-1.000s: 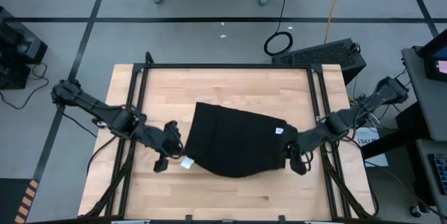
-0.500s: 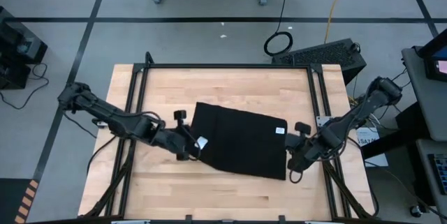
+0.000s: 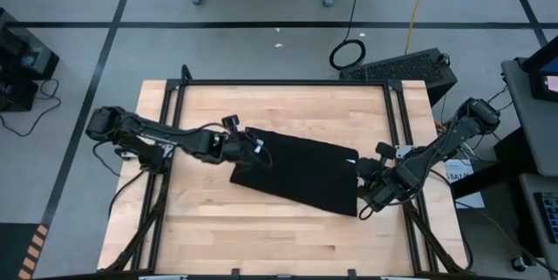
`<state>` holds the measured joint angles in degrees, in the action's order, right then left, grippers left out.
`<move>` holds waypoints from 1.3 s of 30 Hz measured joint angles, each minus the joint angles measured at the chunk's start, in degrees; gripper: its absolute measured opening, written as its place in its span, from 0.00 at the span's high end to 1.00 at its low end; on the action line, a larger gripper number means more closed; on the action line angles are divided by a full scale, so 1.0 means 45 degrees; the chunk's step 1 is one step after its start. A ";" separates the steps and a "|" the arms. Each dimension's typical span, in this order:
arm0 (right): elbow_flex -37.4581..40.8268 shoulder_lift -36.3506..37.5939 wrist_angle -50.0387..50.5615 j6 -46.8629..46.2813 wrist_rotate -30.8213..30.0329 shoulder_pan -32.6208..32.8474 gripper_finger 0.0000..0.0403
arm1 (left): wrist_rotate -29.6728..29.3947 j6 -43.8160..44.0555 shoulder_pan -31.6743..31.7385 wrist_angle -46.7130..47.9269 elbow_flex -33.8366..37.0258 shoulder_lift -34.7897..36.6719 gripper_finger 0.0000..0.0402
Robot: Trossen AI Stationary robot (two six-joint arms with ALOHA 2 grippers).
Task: Roll towel
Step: Roll the black microfiber towel
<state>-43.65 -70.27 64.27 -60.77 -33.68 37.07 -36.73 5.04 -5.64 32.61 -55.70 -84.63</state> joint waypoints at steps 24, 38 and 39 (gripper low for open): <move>0.2032 -0.0188 -0.0917 -0.1278 -0.0980 -0.0674 1.00 | 0.0077 0.0304 0.1308 -0.2095 0.0000 -0.1824 0.95; 0.2189 -0.0188 -0.0922 -0.1639 -0.1159 -0.0672 1.00 | 0.0788 0.2496 0.1218 -0.0461 0.0003 -0.1386 0.71; 0.2189 -0.0188 -0.0923 -0.1639 -0.1159 -0.0672 1.00 | 0.0380 0.3065 0.1164 0.0061 0.0005 -0.1329 0.68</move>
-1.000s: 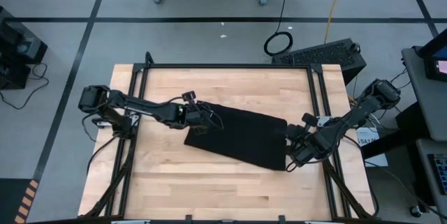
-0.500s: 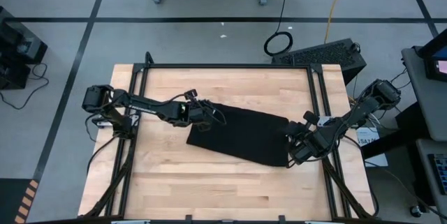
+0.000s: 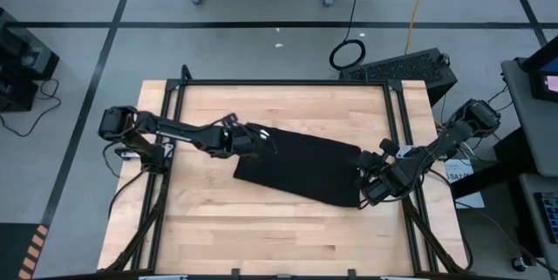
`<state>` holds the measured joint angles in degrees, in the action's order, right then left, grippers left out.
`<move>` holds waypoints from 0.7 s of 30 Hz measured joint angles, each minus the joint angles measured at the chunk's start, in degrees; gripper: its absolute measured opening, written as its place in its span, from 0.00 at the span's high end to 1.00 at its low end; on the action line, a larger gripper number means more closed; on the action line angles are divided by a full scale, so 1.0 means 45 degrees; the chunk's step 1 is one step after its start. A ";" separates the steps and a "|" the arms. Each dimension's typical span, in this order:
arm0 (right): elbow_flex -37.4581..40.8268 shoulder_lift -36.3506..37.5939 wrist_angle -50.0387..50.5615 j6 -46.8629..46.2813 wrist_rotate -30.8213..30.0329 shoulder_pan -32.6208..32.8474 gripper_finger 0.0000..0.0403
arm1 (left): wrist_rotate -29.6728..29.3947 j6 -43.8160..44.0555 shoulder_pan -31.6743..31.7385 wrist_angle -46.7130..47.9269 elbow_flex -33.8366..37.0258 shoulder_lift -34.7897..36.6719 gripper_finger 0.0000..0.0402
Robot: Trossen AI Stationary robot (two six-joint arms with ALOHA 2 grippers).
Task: Roll towel
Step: Roll the black microfiber towel
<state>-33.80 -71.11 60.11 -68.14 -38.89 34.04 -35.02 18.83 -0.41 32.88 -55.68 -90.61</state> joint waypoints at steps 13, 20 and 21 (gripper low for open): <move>-0.0005 -0.0005 -0.0068 0.0028 0.0023 0.0013 1.00 | 0.1364 0.3898 -0.2158 -0.2667 0.2921 0.0117 0.57; -0.0005 -0.0005 -0.0077 0.0263 0.0044 0.0015 1.00 | 0.0487 -0.0009 -0.1290 -0.3241 0.1750 0.0117 0.57; -0.0005 -0.0005 -0.0076 0.0290 0.0044 0.0015 1.00 | 0.0439 -0.0861 -0.0881 -0.3243 0.1444 0.0117 0.57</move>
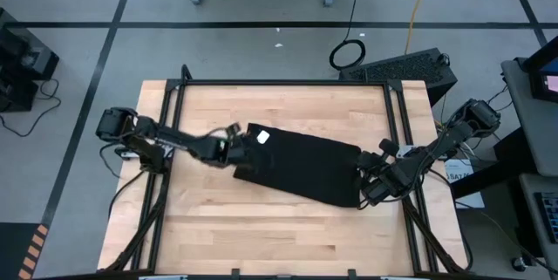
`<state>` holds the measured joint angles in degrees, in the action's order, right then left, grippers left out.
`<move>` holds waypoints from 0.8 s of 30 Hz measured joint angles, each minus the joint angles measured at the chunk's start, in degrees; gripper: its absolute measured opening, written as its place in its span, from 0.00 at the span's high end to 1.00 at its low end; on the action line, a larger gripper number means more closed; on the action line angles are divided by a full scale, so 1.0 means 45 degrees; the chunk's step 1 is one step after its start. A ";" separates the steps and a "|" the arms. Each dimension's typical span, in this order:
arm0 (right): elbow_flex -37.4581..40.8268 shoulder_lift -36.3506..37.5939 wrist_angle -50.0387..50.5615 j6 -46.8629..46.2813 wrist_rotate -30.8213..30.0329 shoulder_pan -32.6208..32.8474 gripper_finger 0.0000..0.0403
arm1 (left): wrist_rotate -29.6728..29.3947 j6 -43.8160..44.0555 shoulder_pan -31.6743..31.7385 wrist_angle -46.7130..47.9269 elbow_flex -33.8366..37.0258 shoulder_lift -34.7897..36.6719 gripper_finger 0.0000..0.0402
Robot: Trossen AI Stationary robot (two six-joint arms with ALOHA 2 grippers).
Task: Roll towel
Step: Roll the black microfiber towel
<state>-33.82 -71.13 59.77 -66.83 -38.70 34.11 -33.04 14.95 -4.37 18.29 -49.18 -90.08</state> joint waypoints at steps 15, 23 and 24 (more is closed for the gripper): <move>-0.0005 0.0010 -0.0071 0.0039 0.0000 0.0000 1.00 | 0.9905 -0.2407 0.7638 0.0401 -0.1568 -0.0578 0.57; -0.0005 0.0010 -0.0102 0.0162 -0.0045 0.0000 1.00 | 0.8705 -0.1436 0.7095 0.0411 -0.1565 -0.1633 0.53; -0.0005 0.0010 -0.0103 0.0338 -0.0098 0.0000 1.00 | 0.8611 -0.1385 0.7058 0.0404 -0.1565 -0.1747 0.52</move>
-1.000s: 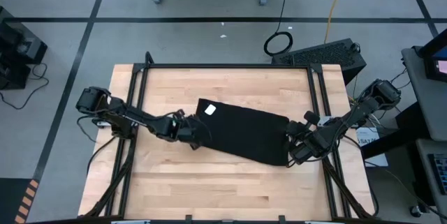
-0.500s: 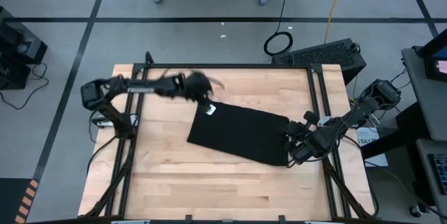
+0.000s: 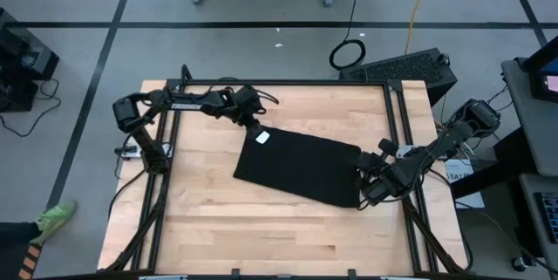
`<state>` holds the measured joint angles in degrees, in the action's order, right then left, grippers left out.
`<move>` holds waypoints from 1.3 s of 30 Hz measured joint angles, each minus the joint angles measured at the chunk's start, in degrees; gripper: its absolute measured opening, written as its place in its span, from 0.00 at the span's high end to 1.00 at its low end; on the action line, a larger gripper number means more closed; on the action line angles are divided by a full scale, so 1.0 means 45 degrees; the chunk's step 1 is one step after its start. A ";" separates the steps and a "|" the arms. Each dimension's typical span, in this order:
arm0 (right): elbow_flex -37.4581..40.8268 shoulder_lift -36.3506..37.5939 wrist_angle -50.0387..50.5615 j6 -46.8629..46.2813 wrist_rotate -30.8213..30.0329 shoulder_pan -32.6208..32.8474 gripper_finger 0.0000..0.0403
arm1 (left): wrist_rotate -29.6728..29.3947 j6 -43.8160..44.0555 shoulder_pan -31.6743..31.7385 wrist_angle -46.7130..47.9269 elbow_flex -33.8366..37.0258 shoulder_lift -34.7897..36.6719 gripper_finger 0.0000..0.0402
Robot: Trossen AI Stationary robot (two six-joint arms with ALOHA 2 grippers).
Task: Roll towel
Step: Roll the black microfiber towel
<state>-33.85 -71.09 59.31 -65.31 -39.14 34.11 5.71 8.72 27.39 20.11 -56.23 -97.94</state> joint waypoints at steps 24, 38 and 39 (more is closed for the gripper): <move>-0.0005 0.0000 0.0034 0.0046 -0.0019 -0.0010 1.00 | 0.0191 -0.0201 -0.0159 -0.0268 0.0005 -0.0910 0.57; 0.0000 0.0000 0.0053 0.0046 -0.0023 -0.0010 1.00 | 0.0202 -0.0735 -0.0280 -0.0332 0.0005 -0.0694 0.98; -0.0001 0.0000 0.0053 0.0046 -0.0019 -0.0010 1.00 | 0.0201 -0.0768 -0.0317 -0.0255 0.0005 -0.0549 0.98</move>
<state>-33.85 -71.09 59.55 -65.10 -39.22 34.06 6.61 5.27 25.97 18.96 -56.21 -100.41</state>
